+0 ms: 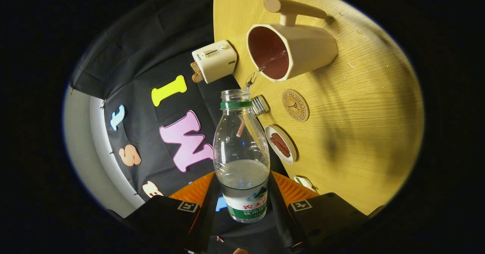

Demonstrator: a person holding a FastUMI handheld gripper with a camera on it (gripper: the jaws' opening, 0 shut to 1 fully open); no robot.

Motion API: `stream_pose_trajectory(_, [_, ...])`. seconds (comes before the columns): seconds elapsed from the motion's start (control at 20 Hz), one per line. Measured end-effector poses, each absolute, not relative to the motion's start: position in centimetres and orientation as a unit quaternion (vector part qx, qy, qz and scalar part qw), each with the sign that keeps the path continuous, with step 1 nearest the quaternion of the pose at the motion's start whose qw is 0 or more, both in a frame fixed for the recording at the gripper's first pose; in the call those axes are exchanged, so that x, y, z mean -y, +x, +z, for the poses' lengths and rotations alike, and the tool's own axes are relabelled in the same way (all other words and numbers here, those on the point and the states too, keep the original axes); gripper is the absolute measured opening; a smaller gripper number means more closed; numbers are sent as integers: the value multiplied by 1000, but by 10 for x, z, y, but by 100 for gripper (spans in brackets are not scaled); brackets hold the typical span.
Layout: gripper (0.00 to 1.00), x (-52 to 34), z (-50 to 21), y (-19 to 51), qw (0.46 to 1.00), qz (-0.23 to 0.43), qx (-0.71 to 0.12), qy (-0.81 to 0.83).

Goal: Take the bottle from table, then pour the juice into the cup, finally place the bottle on the coaster

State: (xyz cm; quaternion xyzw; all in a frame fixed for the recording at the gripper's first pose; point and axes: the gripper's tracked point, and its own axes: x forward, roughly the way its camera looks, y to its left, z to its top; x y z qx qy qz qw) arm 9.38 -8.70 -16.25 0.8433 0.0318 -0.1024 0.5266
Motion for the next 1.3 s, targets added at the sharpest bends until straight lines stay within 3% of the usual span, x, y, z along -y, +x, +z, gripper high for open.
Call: stream_pose_trajectory(1.3, [72, 115, -101, 94, 428, -86, 54, 898])
